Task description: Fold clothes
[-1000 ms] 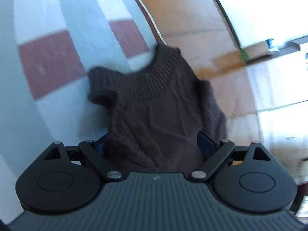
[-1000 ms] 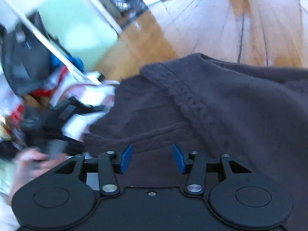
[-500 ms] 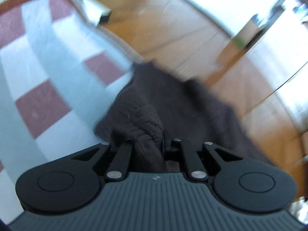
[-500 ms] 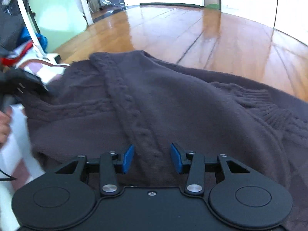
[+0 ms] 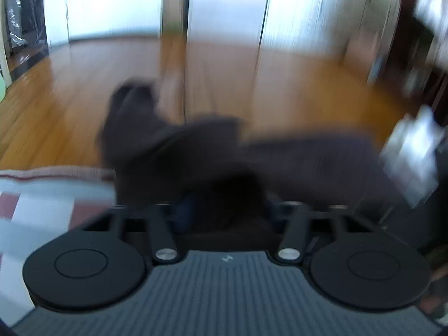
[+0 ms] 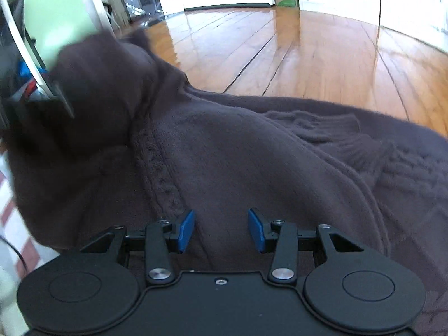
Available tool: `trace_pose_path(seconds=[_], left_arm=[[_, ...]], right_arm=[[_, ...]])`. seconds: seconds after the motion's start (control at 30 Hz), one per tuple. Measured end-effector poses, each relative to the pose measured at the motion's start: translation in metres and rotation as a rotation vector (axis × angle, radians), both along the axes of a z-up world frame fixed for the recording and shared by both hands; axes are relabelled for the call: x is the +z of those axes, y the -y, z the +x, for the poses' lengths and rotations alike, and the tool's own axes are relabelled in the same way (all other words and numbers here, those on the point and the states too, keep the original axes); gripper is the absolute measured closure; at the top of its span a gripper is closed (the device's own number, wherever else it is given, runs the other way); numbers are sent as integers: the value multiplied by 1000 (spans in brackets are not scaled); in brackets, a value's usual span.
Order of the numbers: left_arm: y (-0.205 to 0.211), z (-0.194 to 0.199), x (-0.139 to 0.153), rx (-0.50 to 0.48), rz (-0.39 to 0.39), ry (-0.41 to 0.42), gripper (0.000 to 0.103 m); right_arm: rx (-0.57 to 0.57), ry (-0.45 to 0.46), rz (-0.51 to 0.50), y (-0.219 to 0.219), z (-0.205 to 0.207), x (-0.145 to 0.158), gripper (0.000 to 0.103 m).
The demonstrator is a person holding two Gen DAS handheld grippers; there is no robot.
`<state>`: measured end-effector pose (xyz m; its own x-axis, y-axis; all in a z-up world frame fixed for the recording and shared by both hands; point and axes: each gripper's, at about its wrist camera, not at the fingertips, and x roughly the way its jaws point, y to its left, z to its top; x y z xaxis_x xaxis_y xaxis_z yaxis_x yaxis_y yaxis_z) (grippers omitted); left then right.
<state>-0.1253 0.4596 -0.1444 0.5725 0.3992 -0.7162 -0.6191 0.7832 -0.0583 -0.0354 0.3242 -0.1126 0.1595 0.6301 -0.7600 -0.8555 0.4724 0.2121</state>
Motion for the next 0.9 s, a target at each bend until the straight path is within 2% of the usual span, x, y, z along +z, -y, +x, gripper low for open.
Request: trace_pose_path(seconds=[0.03, 0.07, 0.1, 0.17, 0.3, 0.37, 0.47, 0.57, 0.7, 0.77, 0.9], left_arm=[[5, 11, -13, -2, -13, -82, 42], [5, 12, -21, -14, -40, -110, 42], [2, 8, -23, -1, -68, -109, 42], [-5, -1, -26, 26, -127, -104, 33], [-28, -33, -18, 105, -301, 10, 30], [-32, -49, -8, 134, -357, 93, 30], [-38, -74, 8, 191, -375, 201, 30], [-44, -88, 13, 280, -321, 207, 28], [-56, -89, 3, 379, -246, 46, 28], [-60, -91, -5, 397, -243, -38, 28], [-65, -102, -29, 439, -369, -120, 27]], right_arm=[[-7, -8, 4, 5, 2, -1, 56], [-13, -15, 9, 9, 5, -1, 56], [-15, -11, 6, 12, 6, -1, 56], [-13, 1, 1, 16, 7, -2, 55], [-5, -18, 1, 21, 8, -5, 55], [8, -13, -5, 19, 8, -7, 55], [12, -14, -13, 13, 11, -8, 54], [-4, -29, -9, 9, 13, -9, 54], [-17, -57, -3, 11, 12, -3, 54], [5, -129, 35, 13, 10, 4, 54], [75, -294, 103, 14, -2, 16, 52]])
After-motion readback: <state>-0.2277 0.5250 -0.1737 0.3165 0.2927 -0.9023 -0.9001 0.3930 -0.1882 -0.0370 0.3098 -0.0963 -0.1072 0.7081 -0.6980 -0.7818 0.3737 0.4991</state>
